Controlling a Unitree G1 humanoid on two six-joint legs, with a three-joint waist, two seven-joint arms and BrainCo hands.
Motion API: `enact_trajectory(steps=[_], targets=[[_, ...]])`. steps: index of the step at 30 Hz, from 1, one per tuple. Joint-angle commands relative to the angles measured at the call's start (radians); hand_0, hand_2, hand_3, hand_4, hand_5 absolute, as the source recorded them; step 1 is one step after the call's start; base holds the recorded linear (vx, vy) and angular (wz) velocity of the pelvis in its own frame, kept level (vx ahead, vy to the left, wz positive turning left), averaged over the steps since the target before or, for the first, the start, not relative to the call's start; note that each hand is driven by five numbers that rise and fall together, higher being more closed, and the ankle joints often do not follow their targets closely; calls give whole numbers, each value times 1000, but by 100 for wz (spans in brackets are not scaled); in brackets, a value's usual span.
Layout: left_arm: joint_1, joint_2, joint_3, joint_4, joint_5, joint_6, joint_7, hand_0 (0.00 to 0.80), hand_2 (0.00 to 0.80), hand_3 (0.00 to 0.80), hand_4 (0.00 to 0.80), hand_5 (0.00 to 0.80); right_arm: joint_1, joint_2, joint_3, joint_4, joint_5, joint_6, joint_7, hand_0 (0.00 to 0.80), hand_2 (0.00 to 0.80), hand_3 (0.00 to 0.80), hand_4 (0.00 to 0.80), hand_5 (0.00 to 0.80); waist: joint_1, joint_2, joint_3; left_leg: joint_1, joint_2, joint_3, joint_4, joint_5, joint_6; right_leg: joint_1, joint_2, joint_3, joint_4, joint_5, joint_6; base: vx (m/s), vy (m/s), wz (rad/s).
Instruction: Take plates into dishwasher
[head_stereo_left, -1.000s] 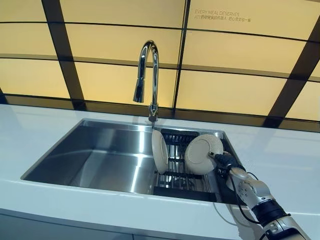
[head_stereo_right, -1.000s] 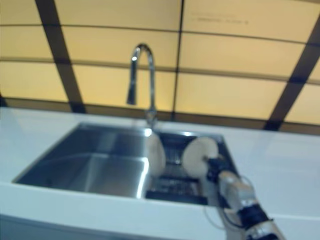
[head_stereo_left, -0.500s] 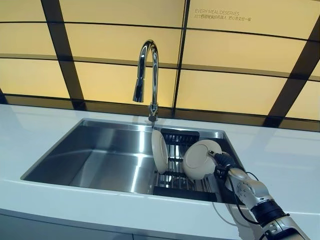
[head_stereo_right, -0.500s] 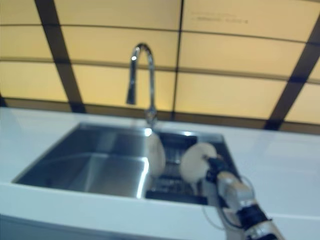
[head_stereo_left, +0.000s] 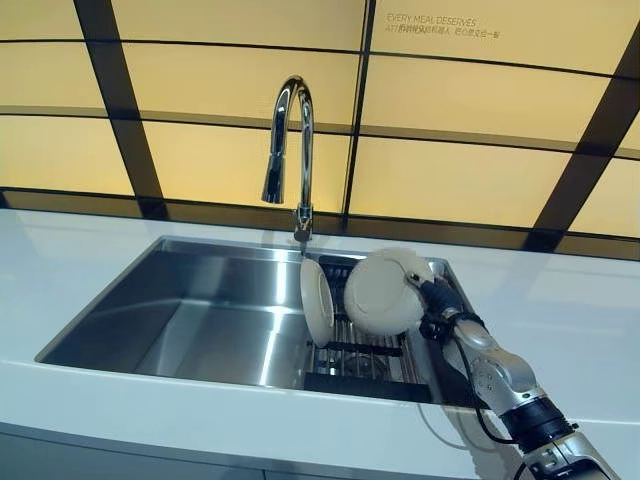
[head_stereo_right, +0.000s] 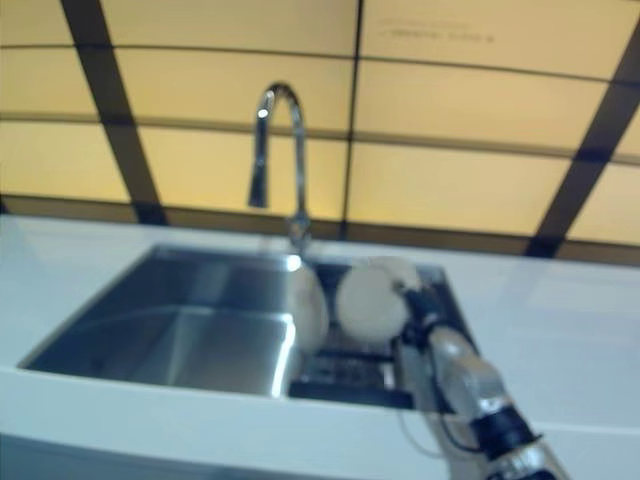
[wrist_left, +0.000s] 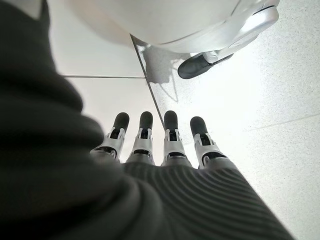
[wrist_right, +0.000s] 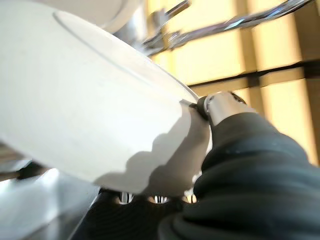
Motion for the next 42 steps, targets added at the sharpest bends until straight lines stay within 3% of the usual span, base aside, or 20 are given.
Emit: enact_trajectory(steps=[1,7,10,16,20,23,25,26,27,29,32,35,38,42], targets=[[-36,21,-34,37,-17,-21,16,0,0,0,0,0,-99,-4,-59,-125,63,-140,44,800,800,800,800,800,24,-24,-9,-23,-59,80,7,-52,46,59,0,16,7,-72,49,-6,39,0],[-30,17,-37,62,-14,-46,16,0,0,0,0,0,-118,2,-94,-233,81,-215,74,800,800,800,800,800,23,-21,-16,-20,-65,84,15,-62,54,58,-11,22,13,-69,57,-14,49,0],[-23,19,-36,70,-6,-57,13,0,0,0,0,0,-129,-18,-113,-278,34,-219,61,800,800,800,800,800,18,-21,-18,-19,-67,91,29,-72,60,53,-21,28,23,-66,65,-15,74,-5],[11,27,-35,101,48,-84,-4,0,0,0,0,0,-99,-129,-197,-370,-85,-211,8,800,800,800,800,800,-13,-37,-4,-38,-68,130,96,-107,73,5,-45,57,52,-28,100,12,80,-19],[23,47,-35,134,79,-83,6,0,0,0,0,0,-37,-214,-291,-421,-66,-237,-15,800,800,800,800,800,-58,-66,21,-33,-51,162,94,-111,59,-80,-32,60,53,44,138,-38,-20,-47],[14,59,-36,156,52,-77,18,0,0,0,0,0,-5,-249,-331,-429,-55,-269,-13,800,800,800,800,800,-77,-69,32,-18,-25,204,72,-101,52,-111,-42,8,92,44,146,-153,-23,-94],[-7,72,-12,150,31,-63,8,0,0,0,0,0,43,-289,-364,-429,-1,-311,6,800,800,800,800,800,-89,-60,28,-31,8,296,55,-77,58,-95,-85,-55,171,12,129,-345,-32,-92],[-10,74,-11,149,35,-62,6,0,0,0,0,0,49,-291,-368,-429,-2,-310,3,800,800,800,800,800,-90,-58,27,-33,12,307,53,-74,58,-92,-89,-60,178,8,128,-361,-50,-96],[-20,81,-11,149,5,-57,5,0,0,0,0,0,69,-303,-377,-426,24,-321,30,800,800,800,800,800,-95,-54,22,-47,33,353,53,-63,59,-73,-114,-82,214,-3,119,-200,-60,-114],[-43,94,-14,150,-29,-53,4,0,0,0,0,0,100,-317,-391,-406,43,-315,69,800,800,800,800,800,-107,-47,7,-66,67,403,60,-70,51,-15,-149,-75,235,-50,126,-259,-152,-130],[-66,101,-7,145,-38,-54,6,0,0,0,0,0,132,-322,-405,-369,48,-308,106,800,800,800,800,800,-116,-60,-18,-115,94,451,79,-58,52,56,-166,-50,214,-79,131,-206,-217,-89],[-77,102,-7,134,-35,-59,12,0,0,0,0,0,150,-317,-411,-354,51,-304,114,800,800,800,800,800,-121,-63,-36,-140,115,466,77,-35,38,99,-143,-22,159,-129,130,-220,-332,-103],[-93,104,-4,119,-41,-58,26,0,0,0,0,0,158,-312,-401,-360,31,-297,107,800,800,800,800,800,-121,-76,-36,-178,157,502,103,-6,-4,124,-96,-37,67,-138,123,-209,-437,-96],[-105,57,-28,67,-21,-96,23,0,0,0,0,0,161,-348,-379,-378,-53,-258,72,800,800,800,800,800,-131,-55,-16,-203,178,469,95,54,-65,119,-49,-13,3,-122,84,-197,-333,-38]])
